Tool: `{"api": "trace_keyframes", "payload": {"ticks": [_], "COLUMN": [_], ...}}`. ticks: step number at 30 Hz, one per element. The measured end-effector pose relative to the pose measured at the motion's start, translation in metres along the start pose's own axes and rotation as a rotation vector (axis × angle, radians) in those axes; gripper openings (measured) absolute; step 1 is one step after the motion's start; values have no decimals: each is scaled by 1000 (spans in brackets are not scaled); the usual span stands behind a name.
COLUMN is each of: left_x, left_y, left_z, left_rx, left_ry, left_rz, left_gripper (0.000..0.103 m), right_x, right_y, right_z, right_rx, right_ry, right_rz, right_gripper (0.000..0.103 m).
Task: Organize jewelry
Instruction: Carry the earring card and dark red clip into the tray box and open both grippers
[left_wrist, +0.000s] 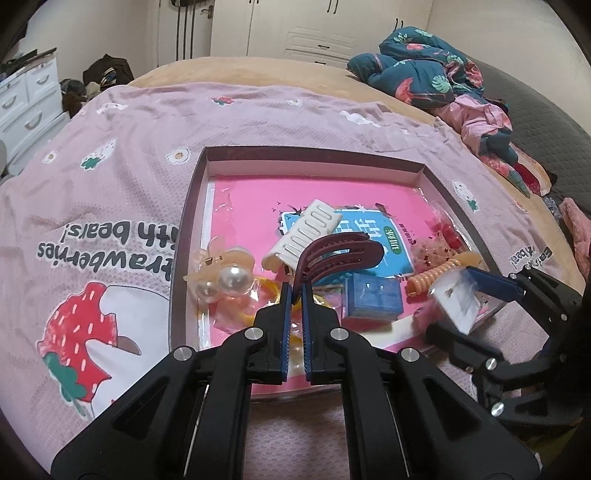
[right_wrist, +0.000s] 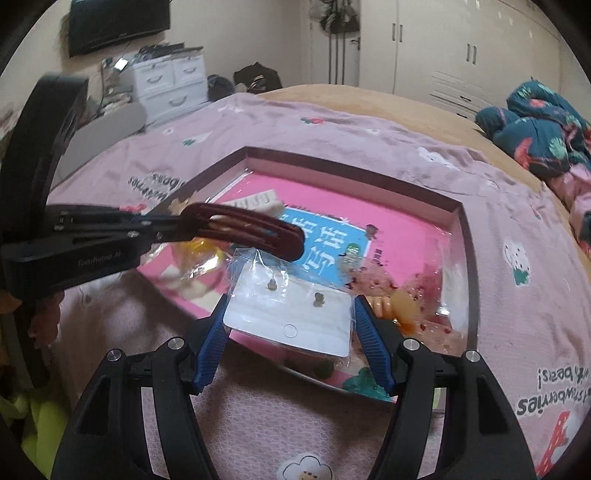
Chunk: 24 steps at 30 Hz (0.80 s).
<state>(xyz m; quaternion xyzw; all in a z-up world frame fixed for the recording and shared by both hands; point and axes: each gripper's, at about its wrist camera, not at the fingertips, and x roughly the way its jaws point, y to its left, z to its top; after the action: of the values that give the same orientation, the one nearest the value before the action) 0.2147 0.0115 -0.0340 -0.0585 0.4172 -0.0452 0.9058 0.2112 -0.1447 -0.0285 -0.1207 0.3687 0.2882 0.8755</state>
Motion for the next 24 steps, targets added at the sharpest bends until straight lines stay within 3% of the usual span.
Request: {"api": "trace_keyframes", "payload": {"ticks": [10,17,24], "left_x": [2,1,0], "left_y": [1,-2,-7], "left_z": [-1,-2,-2], "left_rx": [1,9,15], "left_ry": [3,3,8], "left_rz": [-3,-7,-14], "left_gripper": [1,0,1], "right_x": [3,0,-14], "right_y": [1,-1,-9], "right_z": [-1,-3,-6], "right_rx": [-2,9,40], "right_ry": [14,15,-6], "right_rz": [-13,-31,-52], "right_gripper": [69,82,89]}}
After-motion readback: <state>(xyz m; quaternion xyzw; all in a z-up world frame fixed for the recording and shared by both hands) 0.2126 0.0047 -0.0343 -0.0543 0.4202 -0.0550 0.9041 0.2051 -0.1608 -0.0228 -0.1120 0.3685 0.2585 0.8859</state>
